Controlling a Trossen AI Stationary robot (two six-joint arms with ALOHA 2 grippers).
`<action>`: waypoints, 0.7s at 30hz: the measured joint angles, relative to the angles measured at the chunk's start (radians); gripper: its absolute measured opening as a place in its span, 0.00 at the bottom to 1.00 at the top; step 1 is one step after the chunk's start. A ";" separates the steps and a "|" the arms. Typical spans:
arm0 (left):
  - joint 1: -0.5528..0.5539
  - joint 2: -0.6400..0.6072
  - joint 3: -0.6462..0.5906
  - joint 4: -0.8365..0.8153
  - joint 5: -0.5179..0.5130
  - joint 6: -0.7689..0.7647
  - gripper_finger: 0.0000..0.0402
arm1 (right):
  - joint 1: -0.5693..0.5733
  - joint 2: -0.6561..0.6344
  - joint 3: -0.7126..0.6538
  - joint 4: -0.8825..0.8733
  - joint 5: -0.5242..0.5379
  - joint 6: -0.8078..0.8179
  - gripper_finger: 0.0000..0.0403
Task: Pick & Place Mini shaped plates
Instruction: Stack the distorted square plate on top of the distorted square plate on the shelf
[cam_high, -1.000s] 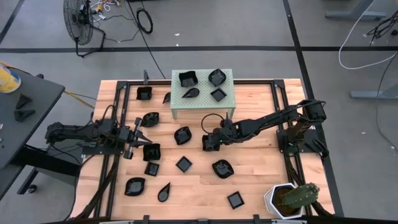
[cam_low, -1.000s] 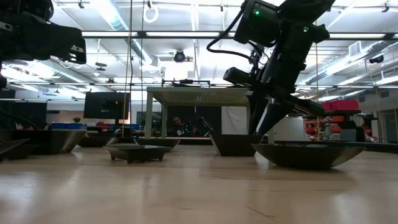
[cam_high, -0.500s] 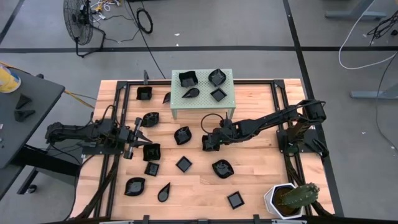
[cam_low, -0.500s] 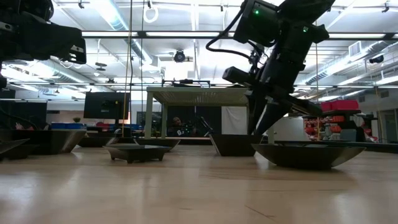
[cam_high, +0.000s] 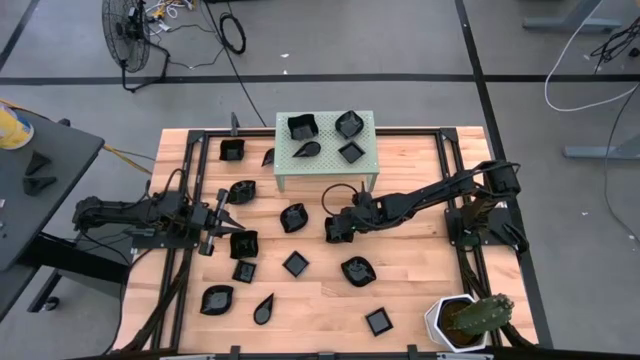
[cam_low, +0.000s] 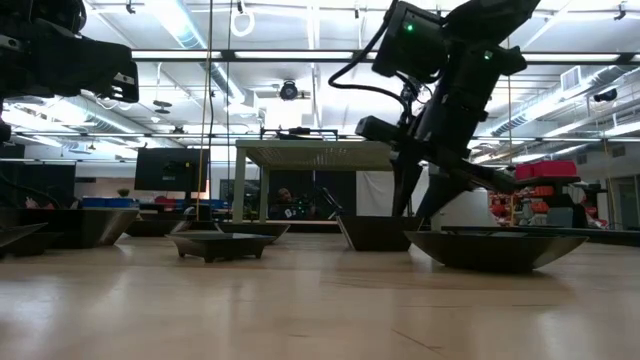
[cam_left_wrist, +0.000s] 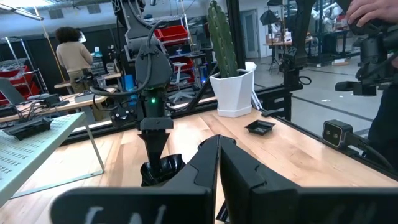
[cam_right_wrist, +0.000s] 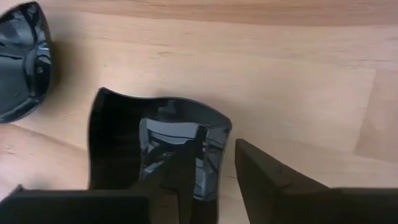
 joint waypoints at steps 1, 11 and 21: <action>0.000 0.000 0.000 -0.001 0.000 0.000 0.06 | 0.000 0.000 0.000 -0.003 0.000 -0.002 0.28; 0.000 0.000 0.000 -0.001 0.000 0.000 0.06 | -0.003 -0.001 0.000 0.000 0.003 0.001 0.11; 0.000 0.000 0.000 -0.001 0.000 0.000 0.06 | -0.003 -0.002 0.000 0.004 0.008 0.002 0.01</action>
